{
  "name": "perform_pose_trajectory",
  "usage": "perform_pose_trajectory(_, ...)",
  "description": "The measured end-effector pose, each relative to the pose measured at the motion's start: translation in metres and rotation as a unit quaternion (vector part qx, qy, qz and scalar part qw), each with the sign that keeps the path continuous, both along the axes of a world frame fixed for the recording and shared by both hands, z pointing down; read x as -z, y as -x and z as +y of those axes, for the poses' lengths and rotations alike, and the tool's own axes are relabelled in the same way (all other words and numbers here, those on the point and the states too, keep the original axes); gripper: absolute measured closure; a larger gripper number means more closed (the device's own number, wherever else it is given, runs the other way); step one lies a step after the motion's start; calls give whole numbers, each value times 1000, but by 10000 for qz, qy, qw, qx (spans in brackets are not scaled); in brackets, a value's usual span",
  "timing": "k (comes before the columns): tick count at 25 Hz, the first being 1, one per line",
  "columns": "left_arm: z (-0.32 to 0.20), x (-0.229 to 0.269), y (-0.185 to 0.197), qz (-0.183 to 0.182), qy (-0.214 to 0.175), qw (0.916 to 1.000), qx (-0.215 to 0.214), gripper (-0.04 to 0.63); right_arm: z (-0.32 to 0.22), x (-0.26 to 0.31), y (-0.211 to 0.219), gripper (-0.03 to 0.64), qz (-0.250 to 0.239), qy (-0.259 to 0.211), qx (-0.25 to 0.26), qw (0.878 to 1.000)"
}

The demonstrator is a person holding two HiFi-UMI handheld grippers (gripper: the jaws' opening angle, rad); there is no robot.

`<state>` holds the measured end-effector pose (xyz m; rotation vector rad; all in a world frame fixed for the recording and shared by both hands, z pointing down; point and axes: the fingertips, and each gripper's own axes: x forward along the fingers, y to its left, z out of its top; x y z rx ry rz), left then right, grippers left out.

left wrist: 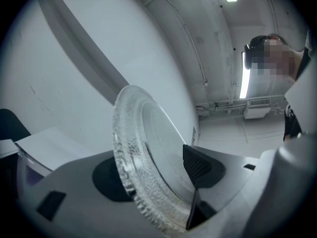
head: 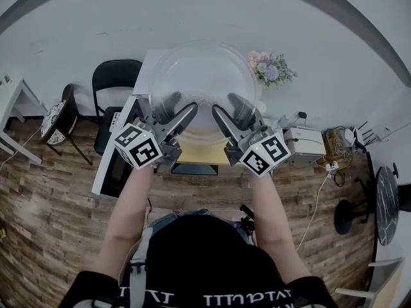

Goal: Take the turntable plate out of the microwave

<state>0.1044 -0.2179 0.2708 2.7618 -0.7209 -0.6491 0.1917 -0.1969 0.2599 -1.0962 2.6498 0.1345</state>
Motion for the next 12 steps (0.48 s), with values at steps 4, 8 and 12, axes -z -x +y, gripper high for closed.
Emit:
perform_pose_trajectory(4, 0, 3, 0, 12, -53, 10000, 19, 314, 0, 2, 0, 368, 24, -66, -16, 10000)
perform_pose_trajectory(8, 1, 7, 0, -63, -166, 9998, 28, 313, 1, 4, -1, 368, -20, -99, -37, 9999)
perform_pose_trajectory(12, 0, 9, 0, -37, -214, 9998, 4, 311, 2, 8, 0, 367, -7, -149, -53, 9999)
